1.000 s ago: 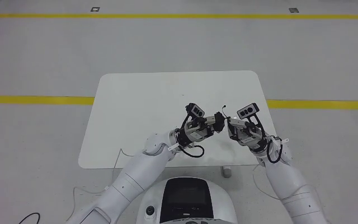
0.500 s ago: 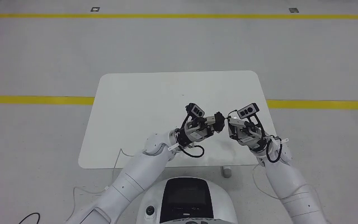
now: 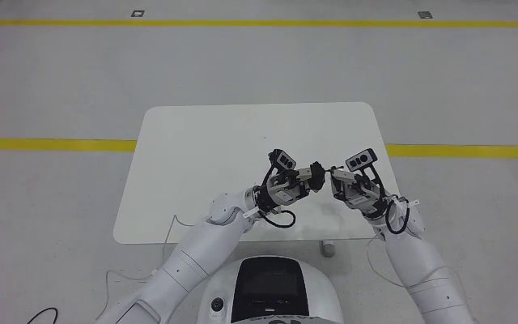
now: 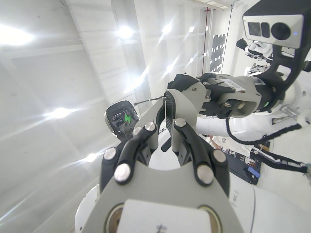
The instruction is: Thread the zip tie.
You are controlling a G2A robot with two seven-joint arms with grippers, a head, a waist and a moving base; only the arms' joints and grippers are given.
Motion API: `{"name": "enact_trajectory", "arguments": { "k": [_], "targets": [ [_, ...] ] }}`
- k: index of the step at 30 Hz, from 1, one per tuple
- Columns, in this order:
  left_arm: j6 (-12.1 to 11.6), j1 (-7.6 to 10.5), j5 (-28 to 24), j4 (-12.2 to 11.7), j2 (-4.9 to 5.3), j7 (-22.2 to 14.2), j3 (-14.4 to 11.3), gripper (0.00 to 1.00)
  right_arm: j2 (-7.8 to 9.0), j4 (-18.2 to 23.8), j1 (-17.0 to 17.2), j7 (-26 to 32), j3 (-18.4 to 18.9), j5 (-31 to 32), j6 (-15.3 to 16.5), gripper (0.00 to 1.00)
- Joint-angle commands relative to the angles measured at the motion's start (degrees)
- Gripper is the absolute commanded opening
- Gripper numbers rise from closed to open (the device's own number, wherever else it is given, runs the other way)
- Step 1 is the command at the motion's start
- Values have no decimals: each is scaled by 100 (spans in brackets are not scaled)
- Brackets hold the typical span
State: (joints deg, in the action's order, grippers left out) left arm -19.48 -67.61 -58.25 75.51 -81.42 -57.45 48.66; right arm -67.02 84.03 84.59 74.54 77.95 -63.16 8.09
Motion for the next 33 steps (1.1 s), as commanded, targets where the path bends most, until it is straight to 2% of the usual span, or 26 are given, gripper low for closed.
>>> {"name": "enact_trajectory", "arguments": {
  "k": [1, 33],
  "targets": [
    [0, 0, 0, 0, 0, 0, 0, 0, -2, -14, -8, -9, 8, 6, -3, 0],
    [0, 0, 0, 0, 0, 0, 0, 0, -36, -167, -92, -188, 75, 125, -36, 0]
  ]
}}
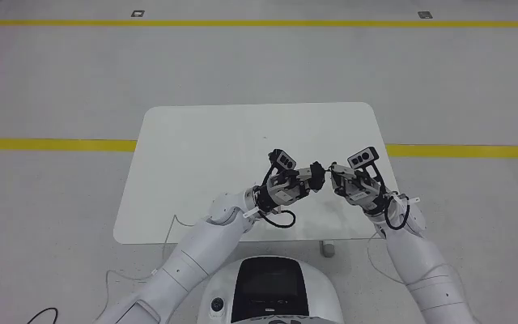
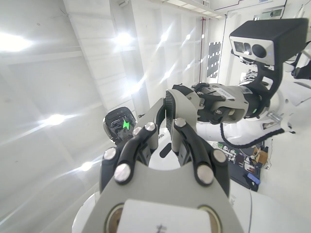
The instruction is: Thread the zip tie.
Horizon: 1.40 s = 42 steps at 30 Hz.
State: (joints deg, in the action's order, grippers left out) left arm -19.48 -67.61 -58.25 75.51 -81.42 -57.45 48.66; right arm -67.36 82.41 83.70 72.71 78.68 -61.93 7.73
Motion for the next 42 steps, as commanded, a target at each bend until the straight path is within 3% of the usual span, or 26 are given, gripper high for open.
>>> {"name": "enact_trajectory", "arguments": {
  "k": [1, 42],
  "targets": [
    [0, 0, 0, 0, 0, 0, 0, 0, -2, -12, -4, -9, 2, 3, 2, 0],
    [0, 0, 0, 0, 0, 0, 0, 0, -55, -377, -114, -128, 29, 122, 90, 0]
  ]
}}
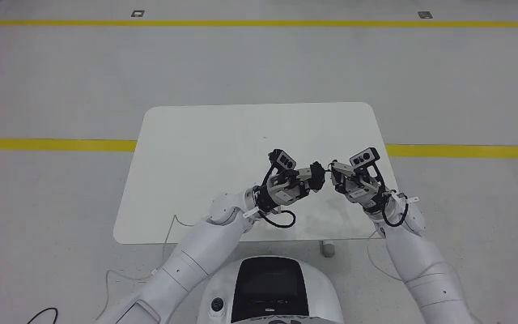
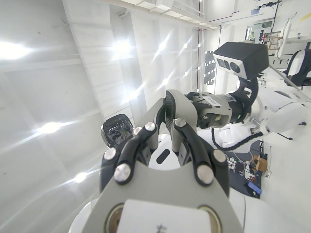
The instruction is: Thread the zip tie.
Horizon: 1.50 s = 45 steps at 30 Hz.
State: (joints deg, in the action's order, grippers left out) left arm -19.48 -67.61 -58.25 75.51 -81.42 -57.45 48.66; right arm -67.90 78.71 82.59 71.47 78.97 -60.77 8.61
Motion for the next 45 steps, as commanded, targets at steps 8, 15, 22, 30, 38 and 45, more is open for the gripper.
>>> {"name": "enact_trajectory", "arguments": {
  "k": [8, 15, 22, 30, 38, 45],
  "targets": [
    [0, 0, 0, 0, 0, 0, 0, 0, -9, -67, -18, -39, -1, 56, 19, 0],
    [0, 0, 0, 0, 0, 0, 0, 0, -16, -103, -25, -75, -1, 99, 25, 0],
    [0, 0, 0, 0, 0, 0, 0, 0, -21, -139, -40, -122, -8, 157, 21, 0],
    [0, 0, 0, 0, 0, 0, 0, 0, -27, -175, -57, -158, -9, 198, 13, 0],
    [0, 0, 0, 0, 0, 0, 0, 0, -32, -215, -66, -180, -5, 230, 24, 0],
    [0, 0, 0, 0, 0, 0, 0, 0, -34, -233, -72, -189, 4, 256, 28, 0]
  ]
}}
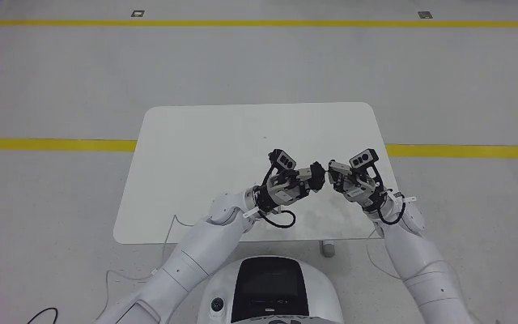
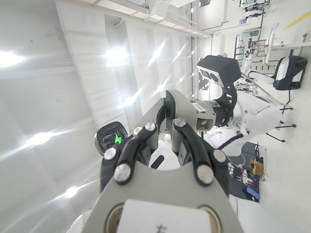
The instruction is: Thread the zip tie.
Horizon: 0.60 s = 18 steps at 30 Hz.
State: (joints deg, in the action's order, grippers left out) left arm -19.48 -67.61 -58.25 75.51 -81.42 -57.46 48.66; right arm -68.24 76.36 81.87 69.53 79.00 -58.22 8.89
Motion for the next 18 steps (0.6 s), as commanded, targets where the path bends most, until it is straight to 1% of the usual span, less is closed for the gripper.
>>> {"name": "enact_trajectory", "arguments": {
  "k": [1, 3, 4, 5, 6, 8, 13, 14, 16, 17, 18],
  "targets": [
    [0, 0, 0, 0, 0, 0, 0, 0, 0, 1, 0, 11, 4, 2, -4, 7],
    [0, 0, 0, 0, 0, 0, 0, 0, 1, 13, 4, 44, 16, -12, -1, 46],
    [0, 0, 0, 0, 0, 0, 0, 0, 2, 21, 11, 86, 25, -32, -1, 90],
    [0, 0, 0, 0, 0, 0, 0, 0, 4, 29, 22, 164, 44, -70, 4, 98],
    [0, 0, 0, 0, 0, 0, 0, 0, 6, 27, 30, 217, 61, -100, 2, 100],
    [0, 0, 0, 0, 0, 0, 0, 0, 11, 17, 56, 351, 116, -201, 7, 96],
    [0, 0, 0, 0, 0, 0, 0, 0, 23, -19, 104, 723, 220, -380, 24, 90],
    [0, 0, 0, 0, 0, 0, 0, 0, 24, -17, 110, 802, 235, -413, 33, 86],
    [0, 0, 0, 0, 0, 0, 0, 0, 26, 6, 128, 1003, 258, -476, 54, 73],
    [0, 0, 0, 0, 0, 0, 0, 0, 26, 48, 135, 1011, 255, -496, 59, 67],
    [0, 0, 0, 0, 0, 0, 0, 0, 27, 105, 150, 1011, 245, -510, 64, 63]
  ]
}}
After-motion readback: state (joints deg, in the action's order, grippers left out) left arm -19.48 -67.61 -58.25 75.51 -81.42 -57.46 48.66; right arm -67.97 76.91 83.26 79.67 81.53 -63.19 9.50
